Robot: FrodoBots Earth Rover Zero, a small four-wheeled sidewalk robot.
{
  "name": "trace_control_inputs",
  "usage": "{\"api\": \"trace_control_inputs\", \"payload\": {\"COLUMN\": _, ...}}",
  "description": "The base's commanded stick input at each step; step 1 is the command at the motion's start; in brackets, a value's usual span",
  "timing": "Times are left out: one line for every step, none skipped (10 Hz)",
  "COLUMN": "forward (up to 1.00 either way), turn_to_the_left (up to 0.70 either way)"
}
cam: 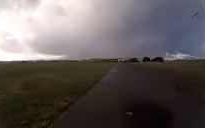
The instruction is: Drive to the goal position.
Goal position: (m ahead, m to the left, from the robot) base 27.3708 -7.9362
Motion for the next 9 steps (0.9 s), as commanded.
{"api": "trace_control_inputs", "payload": {"forward": 0.41, "turn_to_the_left": -0.25}}
{"api": "trace_control_inputs", "payload": {"forward": 0.45, "turn_to_the_left": -0.27}}
{"api": "trace_control_inputs", "payload": {"forward": 0.45, "turn_to_the_left": -0.27}}
{"api": "trace_control_inputs", "payload": {"forward": 0.47, "turn_to_the_left": -0.26}}
{"api": "trace_control_inputs", "payload": {"forward": 0.57, "turn_to_the_left": -0.18}}
{"api": "trace_control_inputs", "payload": {"forward": 0.60, "turn_to_the_left": -0.15}}
{"api": "trace_control_inputs", "payload": {"forward": 0.60, "turn_to_the_left": -0.15}}
{"api": "trace_control_inputs", "payload": {"forward": 0.60, "turn_to_the_left": -0.15}}
{"api": "trace_control_inputs", "payload": {"forward": 0.60, "turn_to_the_left": -0.15}}
